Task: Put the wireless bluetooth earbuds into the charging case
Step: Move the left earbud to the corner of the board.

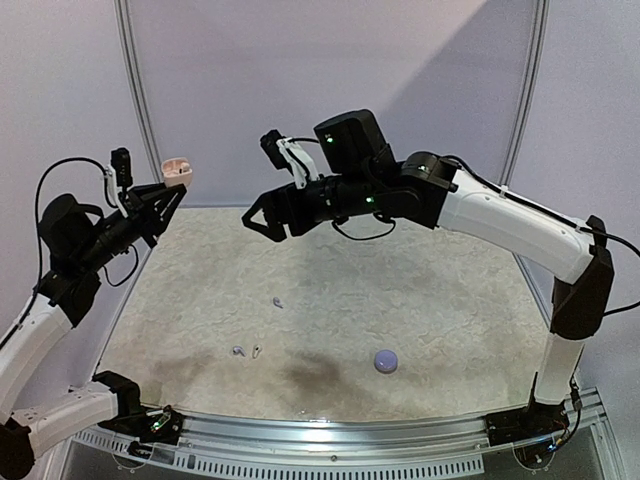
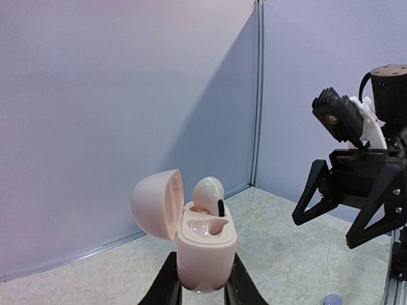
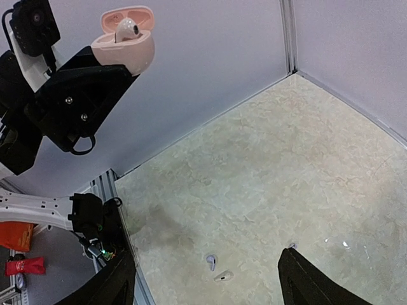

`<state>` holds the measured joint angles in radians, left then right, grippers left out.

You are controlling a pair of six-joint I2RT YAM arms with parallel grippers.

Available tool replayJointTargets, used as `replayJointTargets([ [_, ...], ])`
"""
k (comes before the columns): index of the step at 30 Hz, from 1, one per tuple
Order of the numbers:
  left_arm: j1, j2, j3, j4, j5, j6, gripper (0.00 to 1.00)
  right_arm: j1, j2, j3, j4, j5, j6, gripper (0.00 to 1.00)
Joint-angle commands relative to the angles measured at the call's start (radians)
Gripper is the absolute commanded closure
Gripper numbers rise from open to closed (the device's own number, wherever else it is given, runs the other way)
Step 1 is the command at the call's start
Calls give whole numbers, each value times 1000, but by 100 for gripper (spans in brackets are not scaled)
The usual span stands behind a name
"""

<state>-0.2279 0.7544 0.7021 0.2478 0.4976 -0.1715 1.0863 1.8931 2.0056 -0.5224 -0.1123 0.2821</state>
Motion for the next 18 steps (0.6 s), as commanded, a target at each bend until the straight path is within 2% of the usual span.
replayJointTargets([
  [1, 35, -64, -67, -32, -6, -42, 100, 2, 78, 71, -114, -77, 1, 21],
  [6, 60, -143, -147, -4, -68, -47, 100, 4, 208, 171, -239, -44, -78, 21],
  [9, 81, -148, -188, 34, -60, -67, 100, 4, 277, 209, -292, -51, -98, 21],
  [18, 95, -69, -131, -26, -39, 83, 100, 38, 382, 236, -355, 19, -28, 22],
])
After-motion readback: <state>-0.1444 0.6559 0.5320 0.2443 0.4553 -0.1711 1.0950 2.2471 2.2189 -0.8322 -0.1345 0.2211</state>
